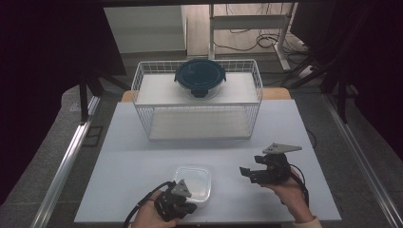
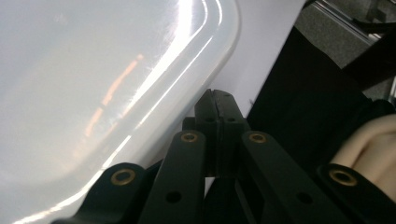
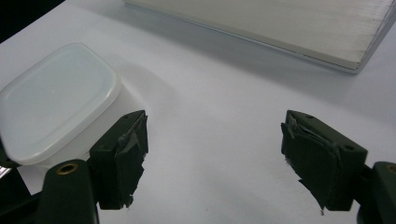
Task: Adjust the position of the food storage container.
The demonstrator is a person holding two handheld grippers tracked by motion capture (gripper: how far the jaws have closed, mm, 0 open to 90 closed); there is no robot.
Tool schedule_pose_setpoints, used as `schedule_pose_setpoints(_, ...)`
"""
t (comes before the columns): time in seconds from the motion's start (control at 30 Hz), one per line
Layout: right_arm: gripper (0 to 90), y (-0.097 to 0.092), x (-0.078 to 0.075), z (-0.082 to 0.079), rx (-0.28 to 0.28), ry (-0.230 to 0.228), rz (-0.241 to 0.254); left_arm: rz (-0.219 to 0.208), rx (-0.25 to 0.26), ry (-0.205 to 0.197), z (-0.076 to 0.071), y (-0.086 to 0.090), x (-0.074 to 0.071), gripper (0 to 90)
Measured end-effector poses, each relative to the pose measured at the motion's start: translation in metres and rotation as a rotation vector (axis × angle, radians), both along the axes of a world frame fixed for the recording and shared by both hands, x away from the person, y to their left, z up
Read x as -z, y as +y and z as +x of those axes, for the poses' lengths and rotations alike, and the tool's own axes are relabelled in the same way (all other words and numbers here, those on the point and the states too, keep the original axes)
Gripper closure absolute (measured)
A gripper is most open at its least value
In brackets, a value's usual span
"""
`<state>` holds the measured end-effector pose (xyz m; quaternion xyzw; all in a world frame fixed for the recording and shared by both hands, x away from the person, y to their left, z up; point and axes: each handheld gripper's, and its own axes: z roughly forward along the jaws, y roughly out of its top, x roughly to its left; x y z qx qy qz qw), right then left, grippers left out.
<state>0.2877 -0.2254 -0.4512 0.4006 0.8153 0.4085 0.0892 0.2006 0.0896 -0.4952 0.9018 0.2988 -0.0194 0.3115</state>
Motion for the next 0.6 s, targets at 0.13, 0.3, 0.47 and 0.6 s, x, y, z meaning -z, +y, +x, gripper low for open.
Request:
schedule_pose_setpoints(0.13, 22.7, -0.001, 0.000, 0.000, 0.000, 0.001, 0.001, 0.012, -0.013, -0.012, 0.010, -0.014, -0.001, 89.7)
schedule_pose_setpoints(0.3, 22.7, -0.001, 0.000, 0.000, 0.003, 0.002, 0.002, 0.017, -0.039, -0.011, 0.020, -0.023, -0.001, 89.7)
schedule_pose_setpoints(0.47, 22.7, -0.001, 0.000, 0.000, 0.005, 0.002, 0.002, 0.024, -0.067, -0.009, 0.033, -0.030, -0.001, 89.7)
schedule_pose_setpoints(0.6, 22.7, -0.001, 0.001, 0.001, 0.003, 0.004, 0.001, 0.024, -0.088, -0.005, 0.039, -0.034, -0.001, 89.7)
